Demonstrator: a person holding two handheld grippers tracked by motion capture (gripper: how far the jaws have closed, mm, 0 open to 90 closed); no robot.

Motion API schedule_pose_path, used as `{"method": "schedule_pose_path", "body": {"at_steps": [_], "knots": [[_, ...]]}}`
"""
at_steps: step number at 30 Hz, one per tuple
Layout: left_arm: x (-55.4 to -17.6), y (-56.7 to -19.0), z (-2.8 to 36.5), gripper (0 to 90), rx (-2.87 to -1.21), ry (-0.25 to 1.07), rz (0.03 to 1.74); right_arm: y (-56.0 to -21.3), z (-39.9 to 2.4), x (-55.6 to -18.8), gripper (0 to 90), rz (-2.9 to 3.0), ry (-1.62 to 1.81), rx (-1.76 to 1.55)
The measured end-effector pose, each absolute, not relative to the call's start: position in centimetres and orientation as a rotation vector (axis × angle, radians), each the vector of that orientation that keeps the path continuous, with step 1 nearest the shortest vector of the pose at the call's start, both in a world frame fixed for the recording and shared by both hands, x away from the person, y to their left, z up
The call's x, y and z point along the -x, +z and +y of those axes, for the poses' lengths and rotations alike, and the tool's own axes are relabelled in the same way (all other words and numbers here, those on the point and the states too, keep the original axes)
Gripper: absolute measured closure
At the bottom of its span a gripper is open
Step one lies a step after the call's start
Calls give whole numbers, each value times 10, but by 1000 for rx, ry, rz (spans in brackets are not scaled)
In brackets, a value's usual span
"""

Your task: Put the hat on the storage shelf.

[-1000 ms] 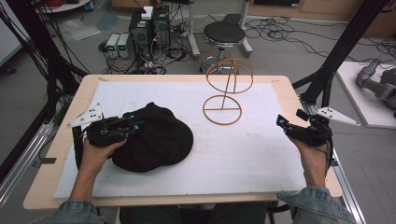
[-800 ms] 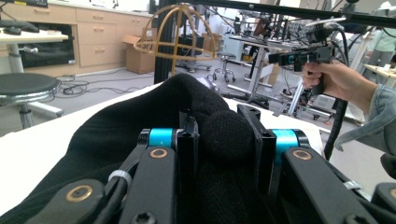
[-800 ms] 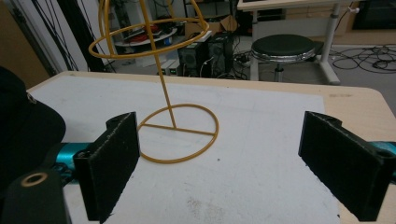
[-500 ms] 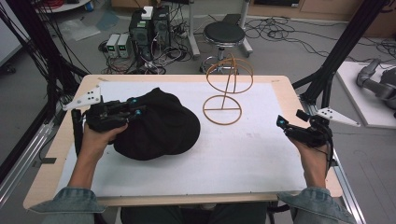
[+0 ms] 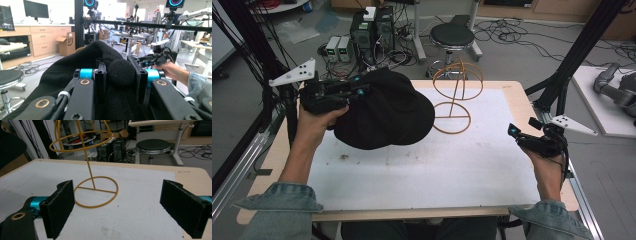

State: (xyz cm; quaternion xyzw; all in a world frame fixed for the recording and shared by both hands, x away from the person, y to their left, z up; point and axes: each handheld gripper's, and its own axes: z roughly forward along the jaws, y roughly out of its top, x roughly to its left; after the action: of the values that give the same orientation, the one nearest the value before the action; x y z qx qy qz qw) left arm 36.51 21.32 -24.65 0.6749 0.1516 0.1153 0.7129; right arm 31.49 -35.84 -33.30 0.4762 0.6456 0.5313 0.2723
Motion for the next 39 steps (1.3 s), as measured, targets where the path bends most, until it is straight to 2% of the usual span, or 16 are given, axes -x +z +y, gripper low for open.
{"method": "schedule_pose_path", "body": {"at_steps": [39], "knots": [[-438, -192, 142, 704, -1407, 187, 202, -341, -371, -305, 128, 1725, 1416, -1324]]}}
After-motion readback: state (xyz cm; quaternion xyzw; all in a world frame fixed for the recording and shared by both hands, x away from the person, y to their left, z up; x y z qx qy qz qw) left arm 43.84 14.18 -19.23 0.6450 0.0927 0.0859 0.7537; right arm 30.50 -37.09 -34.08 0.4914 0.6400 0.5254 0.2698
